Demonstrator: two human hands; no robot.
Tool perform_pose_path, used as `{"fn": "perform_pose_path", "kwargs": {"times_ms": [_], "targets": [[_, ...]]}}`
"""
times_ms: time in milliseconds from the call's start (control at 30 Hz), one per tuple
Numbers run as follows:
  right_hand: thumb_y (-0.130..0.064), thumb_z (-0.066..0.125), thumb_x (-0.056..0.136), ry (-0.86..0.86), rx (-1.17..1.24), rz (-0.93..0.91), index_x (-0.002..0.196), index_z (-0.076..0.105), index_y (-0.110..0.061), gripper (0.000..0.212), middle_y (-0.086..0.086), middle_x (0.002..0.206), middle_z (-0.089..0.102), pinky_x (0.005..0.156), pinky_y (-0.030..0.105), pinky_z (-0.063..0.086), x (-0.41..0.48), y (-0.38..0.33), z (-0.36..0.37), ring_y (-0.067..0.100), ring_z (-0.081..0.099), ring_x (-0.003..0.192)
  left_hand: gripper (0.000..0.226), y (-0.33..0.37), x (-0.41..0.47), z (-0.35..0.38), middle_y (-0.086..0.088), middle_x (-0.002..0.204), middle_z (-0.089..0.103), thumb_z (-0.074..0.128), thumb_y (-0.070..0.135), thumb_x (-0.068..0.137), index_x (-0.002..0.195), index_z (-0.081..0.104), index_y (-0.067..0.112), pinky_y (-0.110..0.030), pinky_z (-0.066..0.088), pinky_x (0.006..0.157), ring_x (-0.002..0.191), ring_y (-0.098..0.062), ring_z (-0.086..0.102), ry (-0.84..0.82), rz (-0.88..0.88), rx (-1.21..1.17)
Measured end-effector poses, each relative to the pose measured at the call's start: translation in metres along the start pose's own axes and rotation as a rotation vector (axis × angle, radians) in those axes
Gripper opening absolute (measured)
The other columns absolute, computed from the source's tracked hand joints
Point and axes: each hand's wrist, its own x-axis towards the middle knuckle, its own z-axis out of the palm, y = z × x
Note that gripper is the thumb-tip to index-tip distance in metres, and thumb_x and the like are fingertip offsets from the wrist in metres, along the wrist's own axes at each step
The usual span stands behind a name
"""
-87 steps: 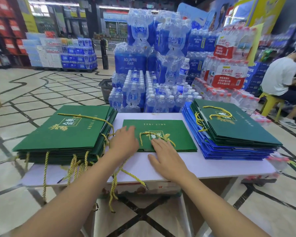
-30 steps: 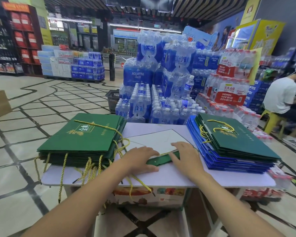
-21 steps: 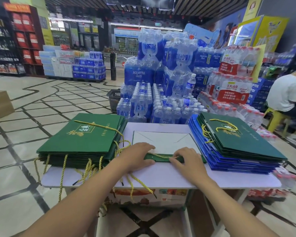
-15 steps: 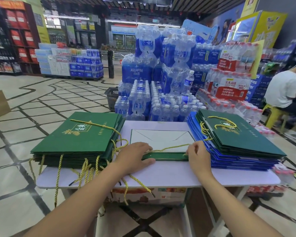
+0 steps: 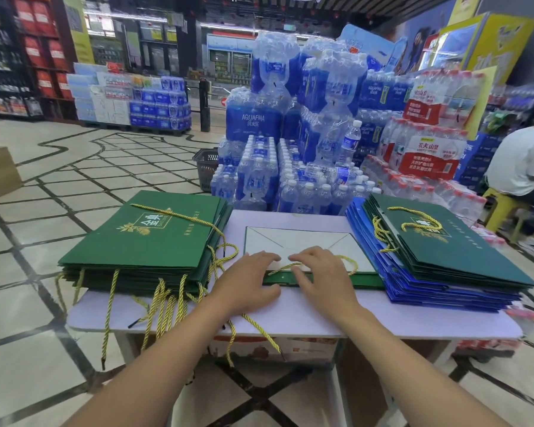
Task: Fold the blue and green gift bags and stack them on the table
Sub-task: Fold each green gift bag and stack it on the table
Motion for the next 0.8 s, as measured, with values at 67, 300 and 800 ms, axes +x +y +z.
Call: {"fn": "perform_pose_path", "kwargs": {"times_ms": [67,300,800], "targets": [[-0.044,0.059,0.098,-0.080,-0.082,0.013,0.124,0.071,-0.036,0.030,-0.012,0.118,0.064,0.092,0.040,0.044,0.009,-0.007,0.009,0.015,0.055,0.109,0.061,0.003,-0.002,-0.003,0.007,0.151,0.050,0.059,0.035,0.092,0.149,0.039,0.028,-0.036,0.028,0.121,0.140,-0.016,0.043,0.012,-0.043,-0.028],[-0.034,0.056,0.102,-0.155,0.148,0.131,0.101,0.066,-0.032,0.010,-0.019,0.099,0.065,0.083,0.040,0.050,0.008,-0.004,0.015,0.005,0.060,0.088,0.056,0.008,-0.004,-0.006,0.007,0.142,0.057,0.060,0.031,0.091,0.145,0.042,0.030,-0.035,0.030,0.117,0.140,-0.020,0.043,0.018,-0.097,-0.028],[-0.017,0.059,0.100,-0.080,0.260,0.142,0.100,0.069,-0.024,0.012,-0.012,0.095,0.056,0.072,0.012,0.039,0.003,-0.002,0.013,0.001,0.056,0.083,0.041,-0.001,-0.001,0.000,0.016,0.141,0.056,0.060,0.027,0.091,0.131,0.058,0.034,-0.039,0.030,0.122,0.129,-0.005,0.047,0.046,-0.034,-0.116]]}}
